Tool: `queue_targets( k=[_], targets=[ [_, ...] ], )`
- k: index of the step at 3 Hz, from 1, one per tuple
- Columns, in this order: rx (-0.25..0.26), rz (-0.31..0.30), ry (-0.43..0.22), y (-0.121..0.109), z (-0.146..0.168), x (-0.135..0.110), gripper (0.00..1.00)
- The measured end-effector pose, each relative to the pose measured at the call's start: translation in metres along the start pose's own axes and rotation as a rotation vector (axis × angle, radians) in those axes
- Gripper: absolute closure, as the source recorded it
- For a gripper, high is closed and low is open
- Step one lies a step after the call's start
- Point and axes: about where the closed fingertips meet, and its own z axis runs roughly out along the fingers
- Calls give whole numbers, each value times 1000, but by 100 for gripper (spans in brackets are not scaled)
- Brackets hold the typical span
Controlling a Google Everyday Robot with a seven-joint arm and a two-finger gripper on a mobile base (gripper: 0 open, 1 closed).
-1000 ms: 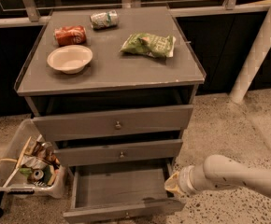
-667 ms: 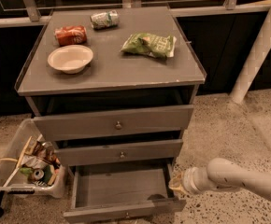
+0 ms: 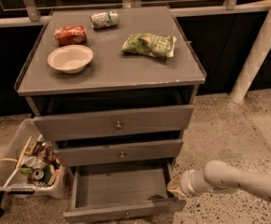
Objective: Close bottom drawer
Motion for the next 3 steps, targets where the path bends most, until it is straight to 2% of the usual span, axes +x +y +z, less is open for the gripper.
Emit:
queue_targets(
  k=[1, 3],
  targets=[
    [-1, -3, 4, 8, 32, 11, 100],
    [-31, -40, -91, 29, 93, 33, 100]
  ],
)
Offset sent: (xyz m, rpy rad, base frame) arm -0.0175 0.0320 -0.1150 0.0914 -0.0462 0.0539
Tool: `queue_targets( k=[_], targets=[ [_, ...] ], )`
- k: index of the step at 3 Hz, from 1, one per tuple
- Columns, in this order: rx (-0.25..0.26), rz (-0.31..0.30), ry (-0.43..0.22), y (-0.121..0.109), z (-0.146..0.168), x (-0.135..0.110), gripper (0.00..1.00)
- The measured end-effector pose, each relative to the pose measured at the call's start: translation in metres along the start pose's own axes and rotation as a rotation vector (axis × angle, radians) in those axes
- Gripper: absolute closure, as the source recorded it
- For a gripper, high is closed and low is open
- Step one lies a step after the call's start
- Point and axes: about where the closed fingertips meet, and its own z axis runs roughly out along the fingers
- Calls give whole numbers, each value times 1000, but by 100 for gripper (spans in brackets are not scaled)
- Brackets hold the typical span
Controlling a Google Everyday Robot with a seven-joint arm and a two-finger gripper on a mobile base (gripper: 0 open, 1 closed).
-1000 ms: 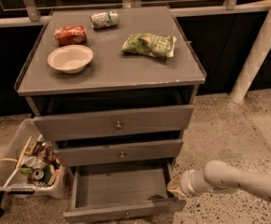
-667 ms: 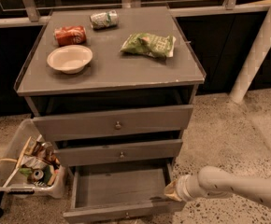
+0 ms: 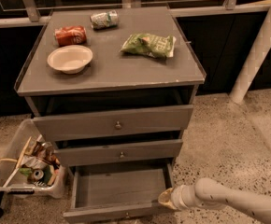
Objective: Close bottom drawer
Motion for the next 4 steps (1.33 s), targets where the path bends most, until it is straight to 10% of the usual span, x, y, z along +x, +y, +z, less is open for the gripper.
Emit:
queue_targets(
  k=[4],
  targets=[
    [-101, -55, -80, 39, 38, 5, 100]
  ],
)
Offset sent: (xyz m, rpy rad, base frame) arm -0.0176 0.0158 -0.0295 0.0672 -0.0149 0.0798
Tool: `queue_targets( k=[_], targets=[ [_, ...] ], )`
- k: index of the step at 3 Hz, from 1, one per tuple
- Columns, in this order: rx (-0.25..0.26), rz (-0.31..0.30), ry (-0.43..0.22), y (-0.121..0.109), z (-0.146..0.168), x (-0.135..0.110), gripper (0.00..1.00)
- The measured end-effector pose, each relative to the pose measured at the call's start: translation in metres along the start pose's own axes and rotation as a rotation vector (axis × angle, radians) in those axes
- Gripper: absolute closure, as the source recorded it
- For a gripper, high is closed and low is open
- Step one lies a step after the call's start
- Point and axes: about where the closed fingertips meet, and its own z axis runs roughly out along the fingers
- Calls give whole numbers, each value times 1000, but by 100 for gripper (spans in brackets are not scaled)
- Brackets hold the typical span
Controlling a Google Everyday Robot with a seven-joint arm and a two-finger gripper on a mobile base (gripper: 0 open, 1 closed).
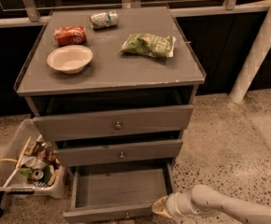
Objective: Close bottom drawer
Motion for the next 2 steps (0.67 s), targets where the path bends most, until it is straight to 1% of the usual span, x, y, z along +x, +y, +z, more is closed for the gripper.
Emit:
queue_targets(
  k=[1, 2],
  targets=[
    [-8, 0, 6, 2, 11, 5, 100],
    [0, 20, 47, 0, 26, 28, 100]
  ],
)
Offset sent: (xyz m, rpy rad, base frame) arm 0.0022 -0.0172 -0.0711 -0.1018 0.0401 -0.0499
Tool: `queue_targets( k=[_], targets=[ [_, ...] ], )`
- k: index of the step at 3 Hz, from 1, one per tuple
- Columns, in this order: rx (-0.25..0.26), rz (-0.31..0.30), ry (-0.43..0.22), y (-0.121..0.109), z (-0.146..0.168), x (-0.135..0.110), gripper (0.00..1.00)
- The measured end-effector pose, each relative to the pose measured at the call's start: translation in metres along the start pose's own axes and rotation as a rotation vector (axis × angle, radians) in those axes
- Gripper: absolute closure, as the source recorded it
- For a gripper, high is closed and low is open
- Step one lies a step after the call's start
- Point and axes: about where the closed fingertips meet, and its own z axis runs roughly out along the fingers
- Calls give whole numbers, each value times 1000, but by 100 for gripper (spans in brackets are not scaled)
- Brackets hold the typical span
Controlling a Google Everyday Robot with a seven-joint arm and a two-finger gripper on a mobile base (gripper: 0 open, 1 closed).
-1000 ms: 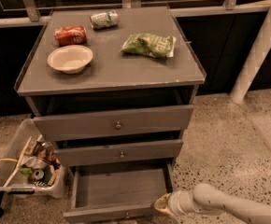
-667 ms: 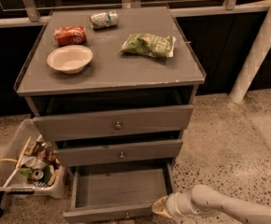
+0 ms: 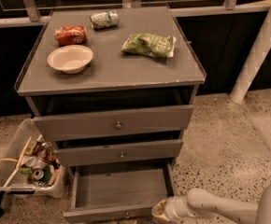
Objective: Close bottom drawer
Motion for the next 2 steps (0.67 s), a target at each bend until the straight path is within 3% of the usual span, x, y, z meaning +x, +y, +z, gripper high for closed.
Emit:
queue_targets(
  k=[1, 2],
  targets=[
    [7, 18, 42, -4, 13, 22, 100],
    [8, 21, 49, -4, 16, 25, 87]
  ],
)
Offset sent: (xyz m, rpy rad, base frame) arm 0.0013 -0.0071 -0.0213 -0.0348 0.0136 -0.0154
